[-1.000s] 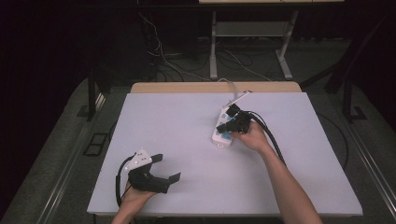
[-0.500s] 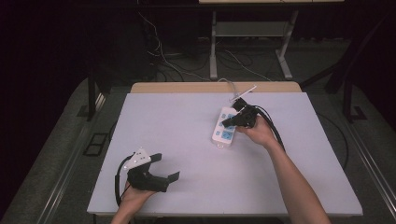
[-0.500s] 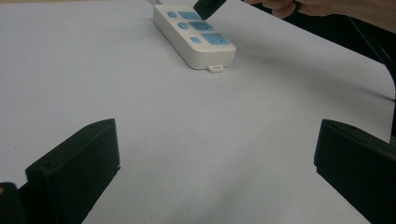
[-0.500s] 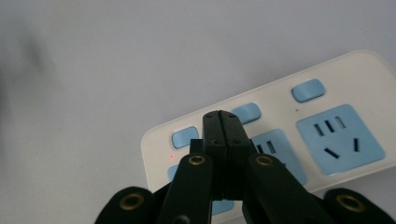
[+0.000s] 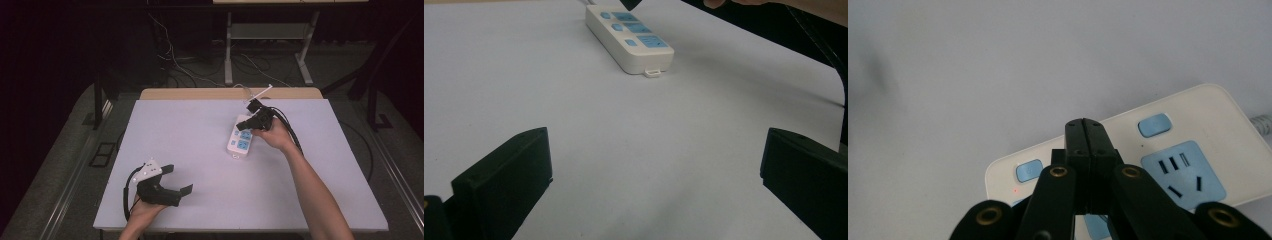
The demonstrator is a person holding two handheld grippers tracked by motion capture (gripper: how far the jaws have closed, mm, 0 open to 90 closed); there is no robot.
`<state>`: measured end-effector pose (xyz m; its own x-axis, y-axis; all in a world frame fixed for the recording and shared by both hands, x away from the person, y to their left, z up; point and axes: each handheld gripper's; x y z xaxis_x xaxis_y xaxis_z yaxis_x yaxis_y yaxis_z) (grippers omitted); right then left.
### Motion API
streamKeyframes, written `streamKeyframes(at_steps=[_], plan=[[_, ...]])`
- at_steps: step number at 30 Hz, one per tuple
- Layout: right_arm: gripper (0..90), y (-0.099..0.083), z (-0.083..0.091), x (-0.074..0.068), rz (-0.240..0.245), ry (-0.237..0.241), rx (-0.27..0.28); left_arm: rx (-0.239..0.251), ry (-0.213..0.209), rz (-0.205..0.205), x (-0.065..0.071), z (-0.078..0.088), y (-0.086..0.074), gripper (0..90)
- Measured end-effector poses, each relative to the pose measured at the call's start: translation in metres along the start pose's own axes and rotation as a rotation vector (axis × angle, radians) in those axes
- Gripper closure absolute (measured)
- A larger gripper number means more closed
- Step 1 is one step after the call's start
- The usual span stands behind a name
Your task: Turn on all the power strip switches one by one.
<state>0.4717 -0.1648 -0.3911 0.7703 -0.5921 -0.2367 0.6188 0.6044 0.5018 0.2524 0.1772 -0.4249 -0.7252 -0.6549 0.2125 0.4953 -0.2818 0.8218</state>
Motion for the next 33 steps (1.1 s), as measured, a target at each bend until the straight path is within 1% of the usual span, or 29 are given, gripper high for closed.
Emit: streamKeyframes(at_steps=[1,6,11,29,33], plan=[[90.0,0.002,-0.001,0.001,0.002,-0.002,-0.008,0.0,0.0,-0.001,0.0,0.0,0.0,0.0],[90.0,0.005,-0.003,0.004,0.002,-0.002,-0.01,-0.005,-0.004,-0.005,0.001,-0.001,0.0,0.0],[90.0,0.003,-0.01,0.009,-0.001,0.0,-0.027,-0.008,-0.008,-0.012,0.002,-0.002,0.0,0.0],[90.0,0.002,-0.021,0.013,-0.01,0.017,-0.032,-0.002,-0.005,-0.006,0.0,0.0,0.0,0.0],[90.0,0.002,-0.023,0.013,-0.02,0.034,-0.022,-0.004,-0.006,-0.004,0.0,-0.001,0.0,0.0]])
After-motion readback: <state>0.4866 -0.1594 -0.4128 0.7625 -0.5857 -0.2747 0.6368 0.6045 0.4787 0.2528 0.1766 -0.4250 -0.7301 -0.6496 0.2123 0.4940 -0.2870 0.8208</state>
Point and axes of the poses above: each handheld gripper's, and its own axes: z roughly backward along the jaws, y roughly out of its top, x roughly to its right, and after that the axes turned 7 degrees about -x, right-handed
